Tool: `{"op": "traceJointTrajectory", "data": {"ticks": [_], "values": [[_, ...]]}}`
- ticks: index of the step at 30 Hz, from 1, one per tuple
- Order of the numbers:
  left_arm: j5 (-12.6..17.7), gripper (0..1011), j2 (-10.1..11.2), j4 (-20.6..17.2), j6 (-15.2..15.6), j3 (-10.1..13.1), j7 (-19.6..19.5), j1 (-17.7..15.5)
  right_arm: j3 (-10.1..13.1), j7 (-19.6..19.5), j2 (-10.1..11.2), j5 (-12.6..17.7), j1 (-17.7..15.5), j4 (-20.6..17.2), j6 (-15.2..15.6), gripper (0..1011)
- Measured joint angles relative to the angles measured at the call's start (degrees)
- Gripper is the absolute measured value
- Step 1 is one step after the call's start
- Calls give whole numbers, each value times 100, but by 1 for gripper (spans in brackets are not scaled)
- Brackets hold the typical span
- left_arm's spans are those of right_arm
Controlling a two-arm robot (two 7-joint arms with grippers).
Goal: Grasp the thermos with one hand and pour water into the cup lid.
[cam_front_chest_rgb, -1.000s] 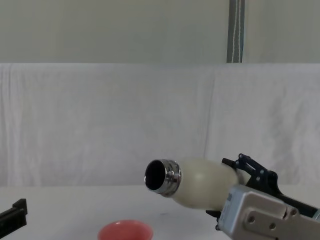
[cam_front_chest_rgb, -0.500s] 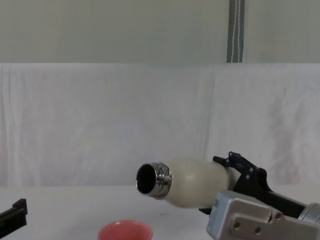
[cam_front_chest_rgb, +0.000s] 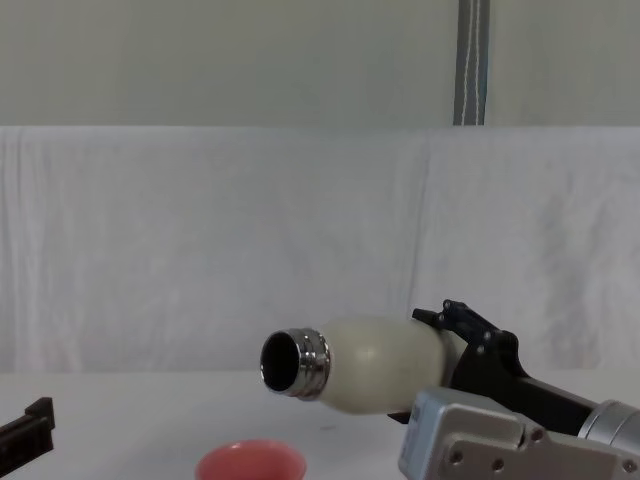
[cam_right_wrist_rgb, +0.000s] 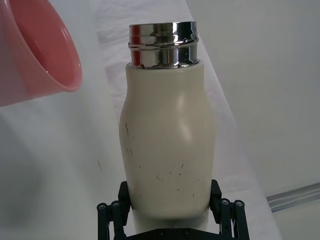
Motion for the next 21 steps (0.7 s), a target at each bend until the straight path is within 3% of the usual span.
{"op": "traceJointTrajectory", "data": {"ticks": [21], "values": [[0,1001,0,0,0,0,0,0,-144,-159,19,-196,157,75,98,952]]}}
